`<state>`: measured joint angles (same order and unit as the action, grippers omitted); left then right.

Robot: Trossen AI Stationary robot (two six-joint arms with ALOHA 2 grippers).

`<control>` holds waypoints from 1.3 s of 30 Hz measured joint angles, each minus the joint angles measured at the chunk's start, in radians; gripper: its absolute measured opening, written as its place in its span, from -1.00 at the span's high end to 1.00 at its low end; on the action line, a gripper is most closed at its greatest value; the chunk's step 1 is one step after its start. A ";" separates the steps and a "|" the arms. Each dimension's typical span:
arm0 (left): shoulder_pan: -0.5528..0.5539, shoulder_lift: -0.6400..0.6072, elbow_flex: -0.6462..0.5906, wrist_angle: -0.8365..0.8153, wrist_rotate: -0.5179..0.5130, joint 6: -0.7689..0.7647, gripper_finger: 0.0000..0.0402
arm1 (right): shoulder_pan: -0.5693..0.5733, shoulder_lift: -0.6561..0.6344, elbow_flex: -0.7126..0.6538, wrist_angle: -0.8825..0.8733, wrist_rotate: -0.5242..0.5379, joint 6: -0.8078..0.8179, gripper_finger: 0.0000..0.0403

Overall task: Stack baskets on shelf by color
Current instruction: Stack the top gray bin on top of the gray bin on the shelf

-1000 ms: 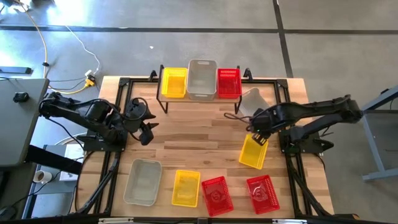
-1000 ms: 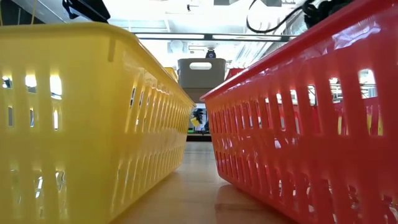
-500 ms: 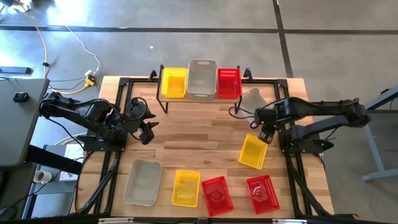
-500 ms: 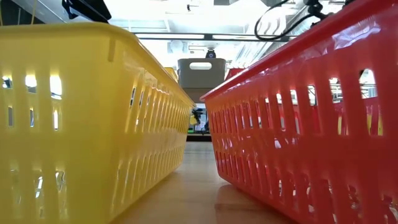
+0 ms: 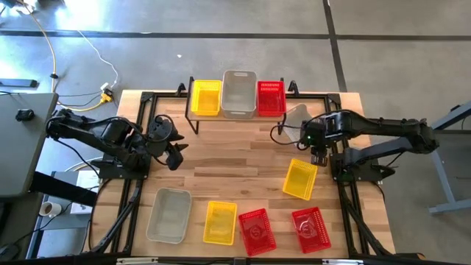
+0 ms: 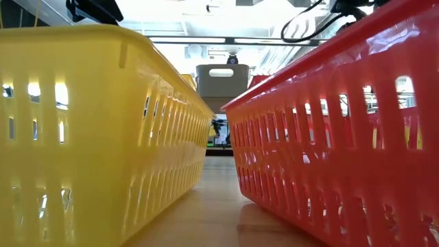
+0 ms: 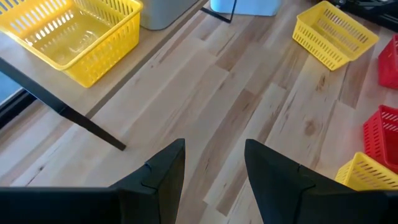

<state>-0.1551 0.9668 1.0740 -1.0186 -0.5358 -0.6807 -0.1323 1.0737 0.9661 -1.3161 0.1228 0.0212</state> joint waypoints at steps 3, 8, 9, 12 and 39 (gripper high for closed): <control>0.000 0.000 0.000 0.000 0.000 0.000 0.22 | -0.011 0.000 0.000 0.020 0.024 -0.043 0.25; 0.000 0.000 0.000 0.000 0.000 0.000 0.22 | -0.014 0.000 0.000 0.020 0.023 -0.042 0.24; 0.000 0.000 0.000 0.000 0.000 0.000 0.22 | -0.014 0.000 0.000 0.020 0.023 -0.039 0.24; 0.000 0.000 0.000 0.000 -0.001 0.000 0.22 | -0.014 0.014 0.000 0.024 0.022 -0.021 0.24; 0.000 0.000 0.000 -0.001 -0.002 0.026 0.22 | -0.027 0.439 0.000 0.042 0.083 -0.098 0.24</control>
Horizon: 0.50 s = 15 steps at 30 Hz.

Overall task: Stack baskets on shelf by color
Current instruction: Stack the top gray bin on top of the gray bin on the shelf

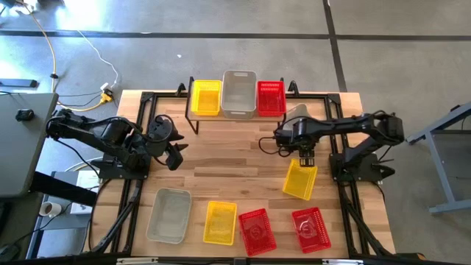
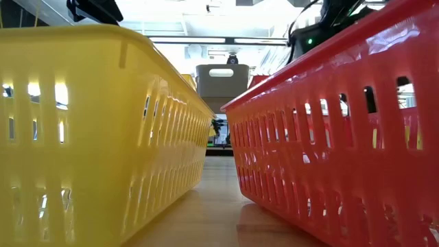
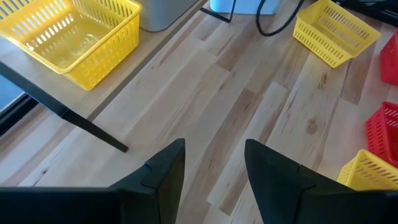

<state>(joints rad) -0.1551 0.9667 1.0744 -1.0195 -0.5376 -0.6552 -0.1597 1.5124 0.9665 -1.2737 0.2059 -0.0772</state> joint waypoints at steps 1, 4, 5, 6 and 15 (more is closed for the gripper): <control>0.000 0.000 0.000 0.000 0.001 0.004 0.22 | -0.005 0.014 0.000 -0.001 0.000 -0.001 0.24; 0.000 0.000 0.000 0.000 0.002 0.012 0.22 | -0.017 0.054 0.000 0.012 0.001 -0.002 0.24; 0.000 0.000 0.000 0.000 0.002 0.012 0.22 | -0.021 0.065 0.000 0.015 0.001 -0.003 0.24; 0.000 0.000 0.000 0.000 0.002 0.012 0.22 | -0.025 0.075 0.000 0.019 0.001 -0.004 0.24; 0.000 0.000 0.000 0.000 0.003 0.013 0.22 | -0.051 0.145 0.000 0.066 0.001 -0.010 0.46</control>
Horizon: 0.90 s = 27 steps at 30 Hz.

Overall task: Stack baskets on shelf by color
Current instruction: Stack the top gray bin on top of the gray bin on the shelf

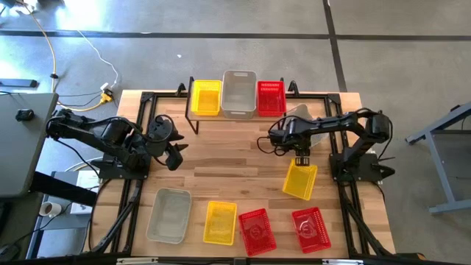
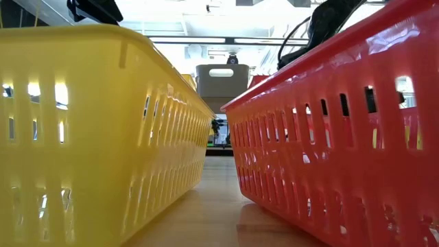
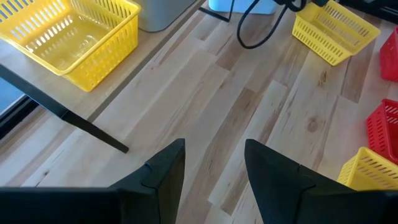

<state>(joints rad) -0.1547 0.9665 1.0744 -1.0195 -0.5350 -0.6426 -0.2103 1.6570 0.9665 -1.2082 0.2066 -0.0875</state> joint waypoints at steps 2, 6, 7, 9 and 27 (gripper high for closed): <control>0.000 0.000 0.000 0.000 0.000 0.000 0.22 | -0.006 0.000 0.000 0.008 -0.006 -0.001 0.53; 0.000 0.000 0.000 0.000 0.000 0.000 0.22 | -0.008 0.000 0.000 0.010 -0.018 0.000 0.71; 0.000 0.000 0.000 0.000 0.000 0.000 0.22 | -0.008 0.000 0.000 0.009 -0.025 0.000 0.78; 0.000 0.000 0.000 0.000 0.000 0.004 0.22 | -0.008 0.000 0.000 0.005 -0.032 0.001 0.92; 0.000 0.000 0.000 -0.001 0.001 0.011 0.22 | 0.001 -0.110 0.001 -0.105 -0.133 0.266 1.00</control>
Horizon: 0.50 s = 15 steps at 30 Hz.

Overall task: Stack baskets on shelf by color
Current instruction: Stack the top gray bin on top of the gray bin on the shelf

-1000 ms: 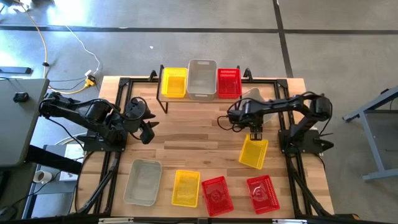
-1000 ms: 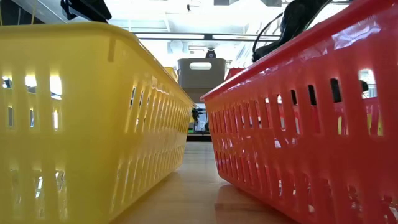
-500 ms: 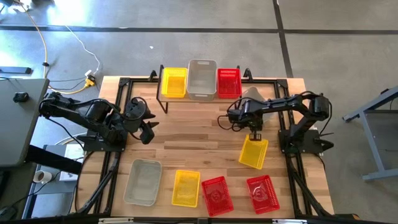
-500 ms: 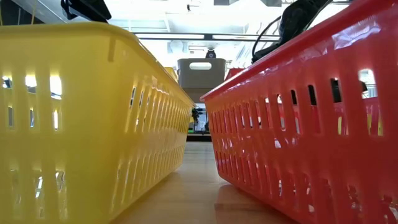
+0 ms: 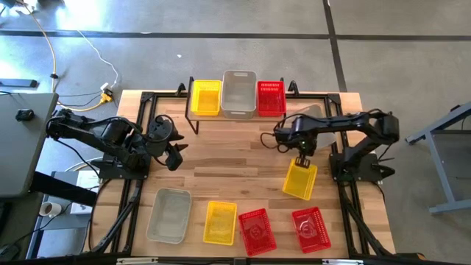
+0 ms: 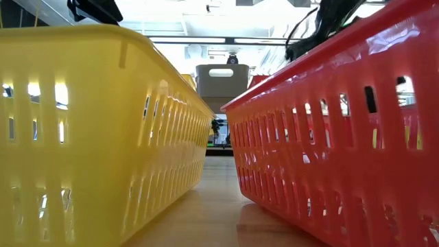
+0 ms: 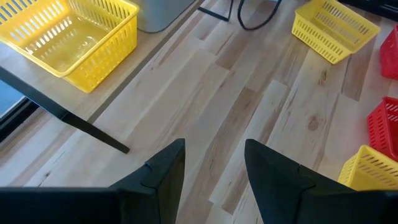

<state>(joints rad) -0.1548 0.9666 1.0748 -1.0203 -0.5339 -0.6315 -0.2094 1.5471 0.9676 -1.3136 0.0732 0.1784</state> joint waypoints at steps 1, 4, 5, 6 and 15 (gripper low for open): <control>0.000 0.000 0.000 0.000 0.000 0.000 0.22 | 0.002 -0.020 0.000 -0.005 0.000 0.025 1.00; 0.000 0.000 0.000 0.000 0.000 0.000 0.22 | 0.011 -0.079 0.000 -0.023 -0.012 0.102 1.00; 0.000 0.000 0.000 0.000 0.000 0.000 0.22 | 0.015 -0.099 0.000 -0.028 -0.017 0.125 1.00; 0.000 0.000 0.000 0.000 0.000 0.000 0.22 | 0.021 -0.118 0.000 -0.032 -0.018 0.149 1.00; 0.000 0.000 0.000 0.001 0.000 0.000 0.22 | 0.077 -0.270 0.000 -0.046 -0.021 0.376 1.00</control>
<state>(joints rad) -0.1549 0.9665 1.0748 -1.0197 -0.5339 -0.6317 -0.1324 1.2767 0.9676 -1.3599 0.0518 0.5544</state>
